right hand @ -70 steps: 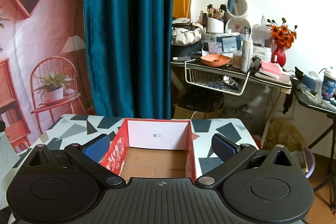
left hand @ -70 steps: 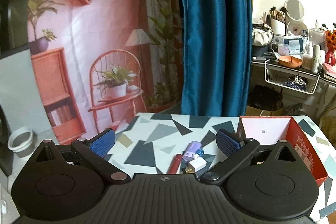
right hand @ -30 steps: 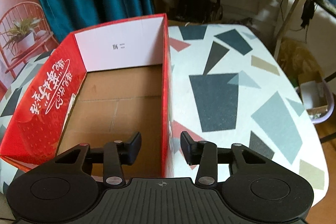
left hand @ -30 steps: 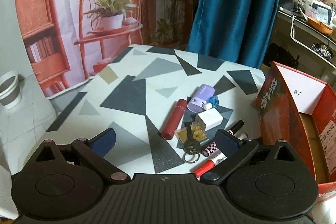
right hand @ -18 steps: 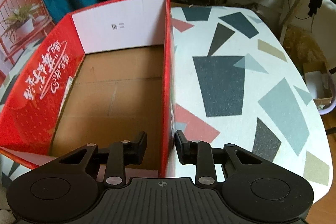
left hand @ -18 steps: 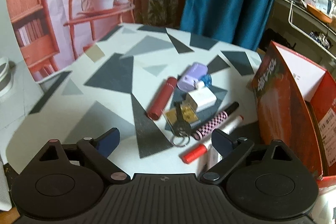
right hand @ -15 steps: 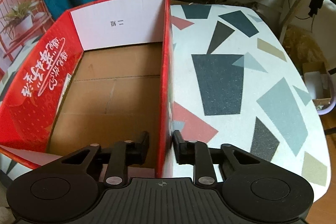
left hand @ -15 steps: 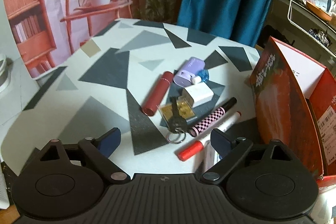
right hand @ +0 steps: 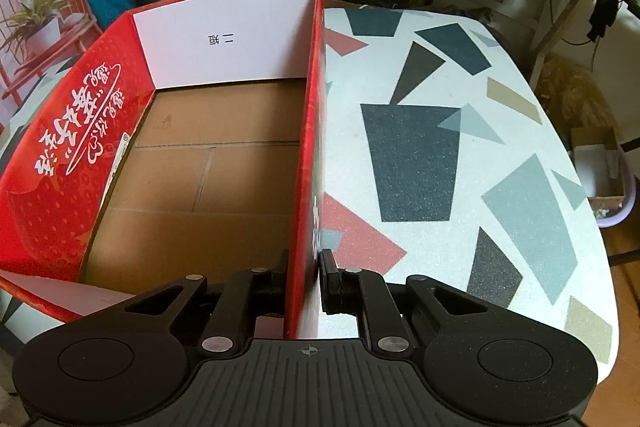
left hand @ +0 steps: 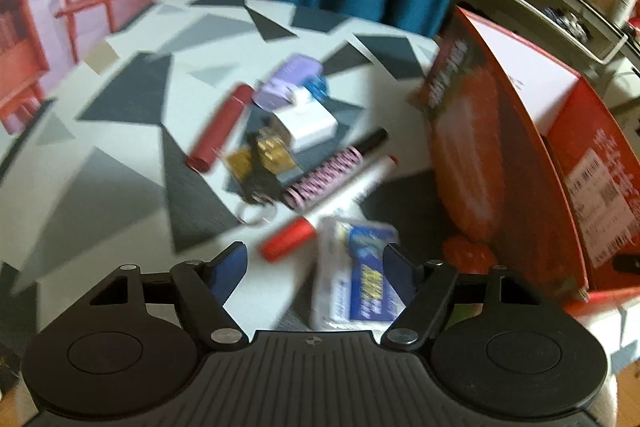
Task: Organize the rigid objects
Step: 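Move the left tool down to the clear plastic card case, then close the left tool on the clear card case and lift it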
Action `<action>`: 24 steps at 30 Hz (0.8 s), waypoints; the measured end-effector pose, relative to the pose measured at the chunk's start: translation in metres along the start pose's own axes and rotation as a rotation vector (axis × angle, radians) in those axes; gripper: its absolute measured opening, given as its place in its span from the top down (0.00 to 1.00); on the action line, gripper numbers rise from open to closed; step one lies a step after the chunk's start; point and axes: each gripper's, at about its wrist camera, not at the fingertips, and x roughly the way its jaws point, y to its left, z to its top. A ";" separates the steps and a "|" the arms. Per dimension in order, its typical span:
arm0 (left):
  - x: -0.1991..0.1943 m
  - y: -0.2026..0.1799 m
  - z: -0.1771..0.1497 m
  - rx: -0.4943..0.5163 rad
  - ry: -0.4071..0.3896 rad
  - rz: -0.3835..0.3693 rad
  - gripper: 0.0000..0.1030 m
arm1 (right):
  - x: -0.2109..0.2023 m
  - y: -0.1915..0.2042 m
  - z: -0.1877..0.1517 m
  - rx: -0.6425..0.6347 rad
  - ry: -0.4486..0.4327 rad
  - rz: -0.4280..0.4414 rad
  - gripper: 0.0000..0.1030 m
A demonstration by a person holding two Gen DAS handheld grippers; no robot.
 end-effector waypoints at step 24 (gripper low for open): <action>0.029 -0.018 -0.002 0.091 0.067 -0.046 0.44 | 0.001 0.003 0.002 -0.032 0.001 -0.003 0.88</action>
